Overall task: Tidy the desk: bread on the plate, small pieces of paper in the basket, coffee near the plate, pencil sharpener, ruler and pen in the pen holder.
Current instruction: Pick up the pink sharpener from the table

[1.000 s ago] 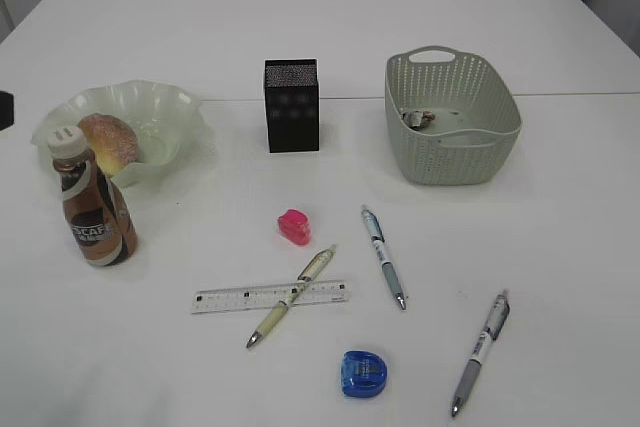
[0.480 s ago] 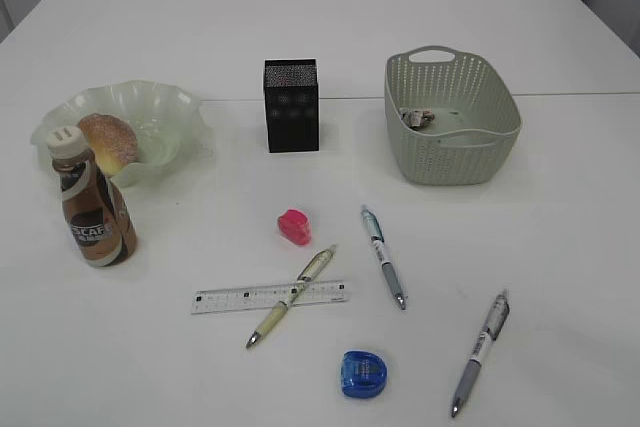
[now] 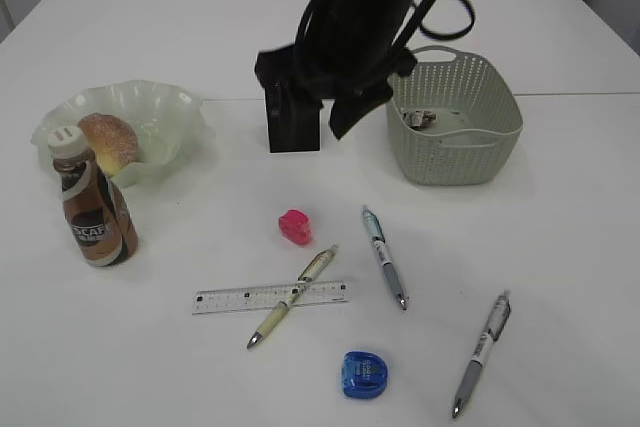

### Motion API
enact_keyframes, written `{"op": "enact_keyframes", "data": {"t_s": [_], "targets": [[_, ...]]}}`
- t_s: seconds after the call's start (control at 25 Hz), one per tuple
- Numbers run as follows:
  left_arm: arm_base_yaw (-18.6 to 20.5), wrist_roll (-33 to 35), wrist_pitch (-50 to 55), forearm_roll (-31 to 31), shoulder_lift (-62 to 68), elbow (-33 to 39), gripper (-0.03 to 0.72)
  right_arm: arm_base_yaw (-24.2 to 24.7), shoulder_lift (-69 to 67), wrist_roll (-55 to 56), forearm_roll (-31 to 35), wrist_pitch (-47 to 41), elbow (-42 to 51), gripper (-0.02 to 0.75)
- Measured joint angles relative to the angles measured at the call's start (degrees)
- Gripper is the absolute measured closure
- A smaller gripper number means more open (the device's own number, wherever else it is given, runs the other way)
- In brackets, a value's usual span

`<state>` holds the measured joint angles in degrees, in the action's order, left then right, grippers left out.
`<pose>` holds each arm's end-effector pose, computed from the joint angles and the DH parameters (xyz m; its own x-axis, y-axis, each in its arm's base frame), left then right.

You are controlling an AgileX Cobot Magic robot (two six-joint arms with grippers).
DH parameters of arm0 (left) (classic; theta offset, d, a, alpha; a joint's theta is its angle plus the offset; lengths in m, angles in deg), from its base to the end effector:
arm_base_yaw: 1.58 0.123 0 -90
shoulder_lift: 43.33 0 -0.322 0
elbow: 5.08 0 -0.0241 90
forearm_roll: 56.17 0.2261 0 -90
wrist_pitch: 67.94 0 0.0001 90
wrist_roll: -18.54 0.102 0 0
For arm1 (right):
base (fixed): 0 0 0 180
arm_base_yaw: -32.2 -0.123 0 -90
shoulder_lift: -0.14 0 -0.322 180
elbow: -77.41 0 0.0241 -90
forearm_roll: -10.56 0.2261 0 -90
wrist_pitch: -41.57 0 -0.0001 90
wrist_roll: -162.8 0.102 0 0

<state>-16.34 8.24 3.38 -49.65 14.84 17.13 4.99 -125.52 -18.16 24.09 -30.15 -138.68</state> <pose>0.0968 -0.0142 0.3689 -0.8709 0.0827 -0.4845 0.0804 0.9964 0.0257 0.3865 0.2242 0.3165 -0.8684 -0.3823 -0.3159 -0.4607 0.8576 0.2287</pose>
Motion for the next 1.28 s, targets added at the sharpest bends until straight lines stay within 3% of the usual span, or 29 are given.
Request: {"op": "enact_keyframes", "data": {"t_s": [0.44, 1.28], "targets": [[0.00, 0.00, 0.22, 0.00, 0.00, 0.00, 0.200, -0.09, -14.48, -3.19, 0.74, 0.76, -4.62, 0.280], [0.00, 0.00, 0.25, 0.00, 0.00, 0.00, 0.200, -1.34, -18.66, -13.40, -2.77, 1.54, -6.99, 0.280]]}}
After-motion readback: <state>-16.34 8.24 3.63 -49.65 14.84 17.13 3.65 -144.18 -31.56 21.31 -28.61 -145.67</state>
